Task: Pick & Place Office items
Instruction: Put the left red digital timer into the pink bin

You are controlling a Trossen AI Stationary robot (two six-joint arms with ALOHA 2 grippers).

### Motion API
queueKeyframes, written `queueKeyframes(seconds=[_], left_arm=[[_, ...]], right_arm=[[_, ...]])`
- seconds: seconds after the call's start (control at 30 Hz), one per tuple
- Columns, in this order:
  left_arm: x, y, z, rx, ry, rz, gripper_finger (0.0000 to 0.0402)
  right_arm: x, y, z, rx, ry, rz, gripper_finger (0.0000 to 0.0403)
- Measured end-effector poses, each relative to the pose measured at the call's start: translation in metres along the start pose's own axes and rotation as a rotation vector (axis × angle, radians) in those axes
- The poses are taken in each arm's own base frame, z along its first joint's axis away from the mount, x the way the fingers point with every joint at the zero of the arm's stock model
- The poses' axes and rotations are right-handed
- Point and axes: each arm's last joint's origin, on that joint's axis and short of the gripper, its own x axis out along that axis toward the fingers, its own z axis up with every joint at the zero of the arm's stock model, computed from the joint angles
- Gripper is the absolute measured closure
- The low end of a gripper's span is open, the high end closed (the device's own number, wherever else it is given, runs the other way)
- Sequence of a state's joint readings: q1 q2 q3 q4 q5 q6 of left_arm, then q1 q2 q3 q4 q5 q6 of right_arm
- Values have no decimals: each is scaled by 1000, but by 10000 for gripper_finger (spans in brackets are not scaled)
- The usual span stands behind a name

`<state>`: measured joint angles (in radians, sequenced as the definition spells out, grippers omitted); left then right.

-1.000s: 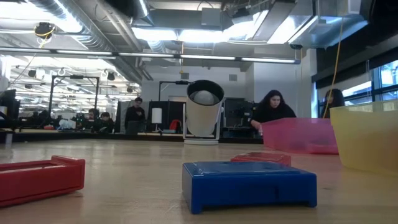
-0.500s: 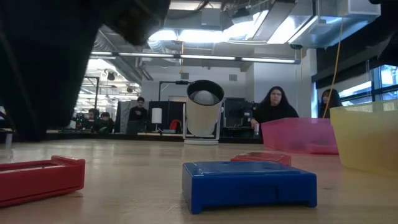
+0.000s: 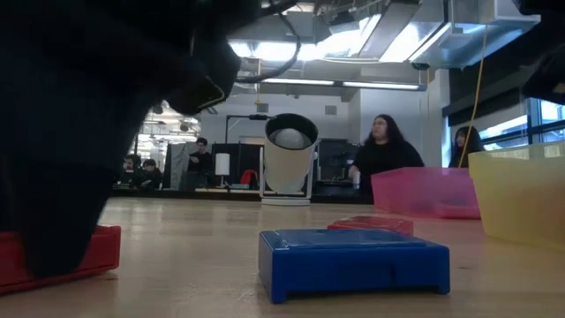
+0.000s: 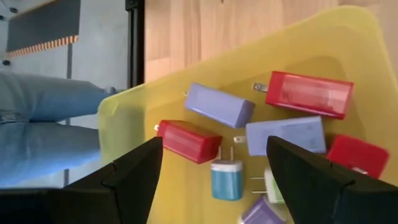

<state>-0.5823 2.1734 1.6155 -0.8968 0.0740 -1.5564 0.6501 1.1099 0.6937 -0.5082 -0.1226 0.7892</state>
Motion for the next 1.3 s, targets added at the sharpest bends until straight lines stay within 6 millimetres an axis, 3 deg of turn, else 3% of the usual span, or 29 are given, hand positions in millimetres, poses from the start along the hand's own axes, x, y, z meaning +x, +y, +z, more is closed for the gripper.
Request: queueKeyframes(seconds=[0.17,0.4,0.63,1.0,1.13,1.3], left_arm=[[2,5,0,-105,40,60,163],[2,6,5,-125,57,64,252],[-6,4,20,-137,-1,36,255],[-76,-21,68,-13,-450,-139,248],[-101,-32,81,101,-628,-176,250],[-125,-41,97,193,-784,-202,246]], right_arm=[[-1,-4,3,-33,-8,-15,112],[-2,-10,9,-21,-27,-31,112],[-4,-19,17,32,-57,-52,112],[-10,-39,36,245,-177,-105,112],[-13,-38,48,321,-305,-63,112],[-19,-30,65,271,-460,59,112]])
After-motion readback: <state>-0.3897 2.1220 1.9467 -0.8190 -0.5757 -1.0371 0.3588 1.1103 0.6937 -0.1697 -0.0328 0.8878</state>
